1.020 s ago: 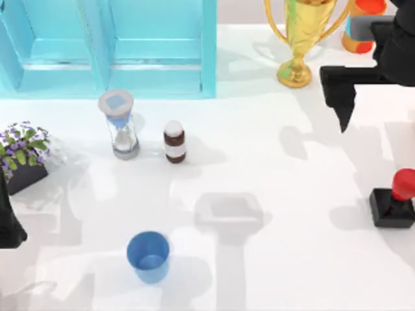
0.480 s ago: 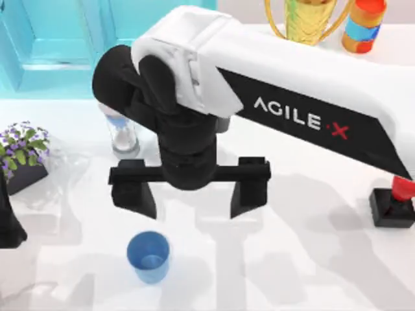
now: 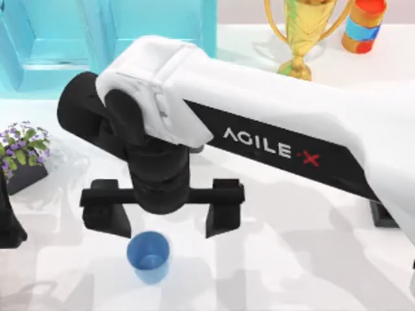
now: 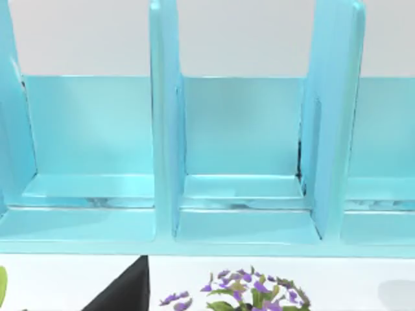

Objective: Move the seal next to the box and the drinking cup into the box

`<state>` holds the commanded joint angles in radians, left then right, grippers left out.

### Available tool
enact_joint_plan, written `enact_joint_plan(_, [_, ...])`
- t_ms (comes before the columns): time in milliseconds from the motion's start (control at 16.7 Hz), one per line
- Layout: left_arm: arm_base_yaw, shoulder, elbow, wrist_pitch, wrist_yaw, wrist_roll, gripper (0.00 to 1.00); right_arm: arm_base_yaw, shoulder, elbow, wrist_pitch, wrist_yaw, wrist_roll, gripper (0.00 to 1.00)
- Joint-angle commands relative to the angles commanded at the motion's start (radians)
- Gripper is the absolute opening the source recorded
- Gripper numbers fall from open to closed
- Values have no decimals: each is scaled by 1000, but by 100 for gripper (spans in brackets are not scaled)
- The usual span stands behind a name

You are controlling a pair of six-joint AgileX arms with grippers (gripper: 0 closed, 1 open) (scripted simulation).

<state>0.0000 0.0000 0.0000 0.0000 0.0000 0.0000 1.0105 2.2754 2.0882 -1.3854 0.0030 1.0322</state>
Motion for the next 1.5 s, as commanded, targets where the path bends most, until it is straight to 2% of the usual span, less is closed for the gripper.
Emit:
enact_joint_plan(540, [0, 0, 0, 0, 0, 0, 100, 4, 35, -237, 276, 1, 3, 100])
enact_joint_plan(840, [0, 0, 0, 0, 0, 0, 100, 4, 37, -253, 293, 1, 3, 100])
enact_joint_plan(1500, [0, 0, 0, 0, 0, 0, 100, 4, 37, -253, 293, 1, 3, 17])
